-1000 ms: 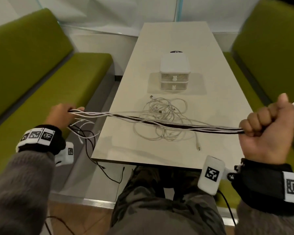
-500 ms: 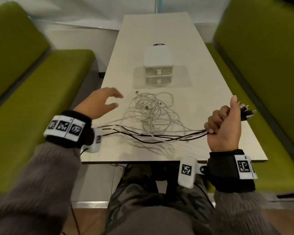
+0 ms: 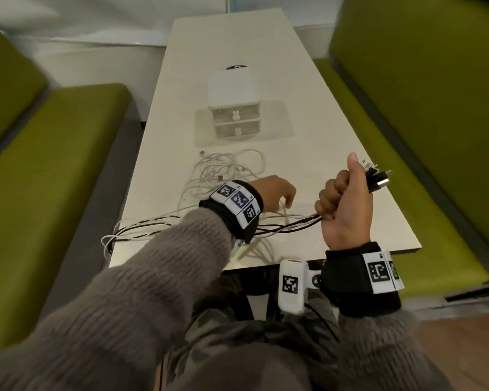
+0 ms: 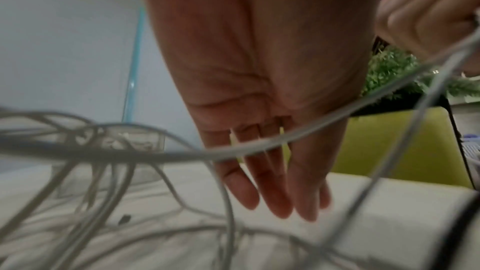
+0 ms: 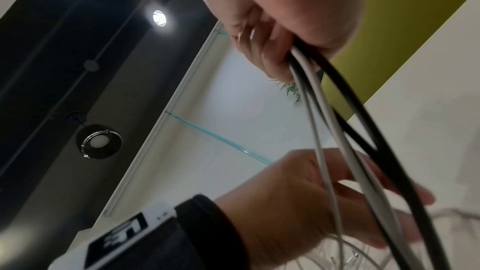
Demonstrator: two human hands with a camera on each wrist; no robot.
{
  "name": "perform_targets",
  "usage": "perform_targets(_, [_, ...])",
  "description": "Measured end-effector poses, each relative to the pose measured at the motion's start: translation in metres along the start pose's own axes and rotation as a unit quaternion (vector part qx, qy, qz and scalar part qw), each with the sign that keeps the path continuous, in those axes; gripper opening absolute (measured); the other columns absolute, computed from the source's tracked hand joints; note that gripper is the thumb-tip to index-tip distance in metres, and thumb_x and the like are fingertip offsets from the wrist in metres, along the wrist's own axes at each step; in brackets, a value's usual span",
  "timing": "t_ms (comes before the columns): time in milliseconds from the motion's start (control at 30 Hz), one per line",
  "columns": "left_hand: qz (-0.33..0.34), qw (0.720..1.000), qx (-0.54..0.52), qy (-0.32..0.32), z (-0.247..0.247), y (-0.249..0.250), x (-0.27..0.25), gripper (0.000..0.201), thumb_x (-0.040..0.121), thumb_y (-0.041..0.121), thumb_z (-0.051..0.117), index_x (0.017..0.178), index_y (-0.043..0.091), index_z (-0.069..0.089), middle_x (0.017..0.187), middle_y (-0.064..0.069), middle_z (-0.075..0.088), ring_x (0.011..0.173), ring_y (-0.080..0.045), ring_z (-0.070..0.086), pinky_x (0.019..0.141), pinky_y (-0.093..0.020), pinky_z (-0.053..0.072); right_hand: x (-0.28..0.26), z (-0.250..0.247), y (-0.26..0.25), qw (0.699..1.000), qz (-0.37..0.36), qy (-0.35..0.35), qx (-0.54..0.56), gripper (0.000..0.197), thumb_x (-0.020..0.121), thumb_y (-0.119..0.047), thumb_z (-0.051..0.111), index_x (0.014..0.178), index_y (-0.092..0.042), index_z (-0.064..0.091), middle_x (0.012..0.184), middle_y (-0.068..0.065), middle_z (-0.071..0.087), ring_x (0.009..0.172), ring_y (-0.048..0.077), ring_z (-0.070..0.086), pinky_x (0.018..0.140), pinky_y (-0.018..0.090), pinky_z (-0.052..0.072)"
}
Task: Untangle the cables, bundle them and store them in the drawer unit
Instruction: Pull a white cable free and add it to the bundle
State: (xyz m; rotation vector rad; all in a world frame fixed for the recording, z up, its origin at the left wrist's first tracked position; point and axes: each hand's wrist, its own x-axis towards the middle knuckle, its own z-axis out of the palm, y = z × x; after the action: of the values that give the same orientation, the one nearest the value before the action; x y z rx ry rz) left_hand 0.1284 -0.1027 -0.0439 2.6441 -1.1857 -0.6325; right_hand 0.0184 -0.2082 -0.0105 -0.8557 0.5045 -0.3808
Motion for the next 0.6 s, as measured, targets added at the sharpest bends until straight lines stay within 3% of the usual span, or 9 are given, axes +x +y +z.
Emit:
perform_targets(100, [0.005, 1.000, -0.002, -0.026, 0.016, -0.001, 0.003, 0.039, 0.081, -0.001, 0.059, 0.117, 0.011, 0.054, 0.109, -0.007, 0.052, 0.088, -0.020, 0.049, 0.075, -0.026, 0.038, 0.003, -0.003, 0.001, 1.000, 0.004, 0.004, 0.002, 0.051, 0.096, -0.041, 0.049, 0.056, -0.022, 0.025, 0.046, -0.007, 0.018, 0.039, 0.010, 0.013, 0.037, 0.020, 0.014])
perform_targets(200, [0.020, 0.999, 0.028, 0.005, 0.026, 0.000, 0.004, 0.014, 0.083, 0.005, 0.058, 0.096, 0.007, 0.062, 0.092, -0.006, 0.045, 0.085, -0.028, 0.055, 0.070, -0.030, 0.040, 0.005, -0.004, 0.004, 1.000, 0.009, 0.001, 0.004, 0.050, 0.096, -0.040, 0.049, 0.056, -0.022, 0.025, 0.046, -0.006, 0.017, 0.040, 0.010, 0.012, 0.038, 0.021, 0.012])
perform_targets(300, [0.014, 0.999, 0.040, 0.005, 0.031, -0.004, 0.005, 0.011, 0.084, 0.003, 0.053, 0.089, 0.006, 0.062, 0.093, -0.008, 0.045, 0.080, -0.027, 0.052, 0.065, -0.029, 0.036, 0.005, -0.004, 0.005, 1.000, 0.011, -0.002, 0.001, 0.050, 0.096, -0.040, 0.050, 0.056, -0.022, 0.026, 0.046, -0.006, 0.018, 0.039, 0.010, 0.013, 0.036, 0.020, 0.014])
perform_targets(433, [0.034, 0.999, 0.011, 0.040, 0.021, -0.013, 0.002, 0.011, 0.087, 0.001, 0.053, 0.095, 0.005, 0.059, 0.100, -0.012, 0.053, 0.085, -0.028, 0.055, 0.072, -0.033, 0.040, 0.006, -0.003, 0.006, 1.000, 0.011, 0.000, -0.005, 0.051, 0.096, -0.040, 0.051, 0.055, -0.022, 0.026, 0.046, -0.007, 0.018, 0.040, 0.010, 0.012, 0.037, 0.020, 0.014])
perform_targets(500, [0.022, 0.999, 0.023, 0.024, 0.018, -0.014, 0.002, 0.016, 0.086, 0.002, 0.054, 0.101, 0.007, 0.057, 0.104, -0.009, 0.055, 0.091, -0.023, 0.054, 0.073, -0.028, 0.036, 0.006, -0.004, 0.006, 1.000, 0.010, 0.004, -0.007, 0.051, 0.096, -0.040, 0.052, 0.056, -0.022, 0.026, 0.046, -0.007, 0.018, 0.040, 0.010, 0.013, 0.037, 0.020, 0.014])
perform_targets(600, [0.010, 0.999, 0.048, 0.009, 0.024, -0.014, 0.002, 0.025, 0.082, 0.001, 0.058, 0.106, 0.009, 0.056, 0.098, -0.005, 0.049, 0.085, -0.024, 0.053, 0.074, -0.034, 0.043, 0.006, -0.001, 0.008, 1.000, 0.012, 0.001, -0.007, 0.050, 0.096, -0.039, 0.051, 0.056, -0.022, 0.026, 0.045, -0.007, 0.019, 0.039, 0.010, 0.013, 0.036, 0.020, 0.014])
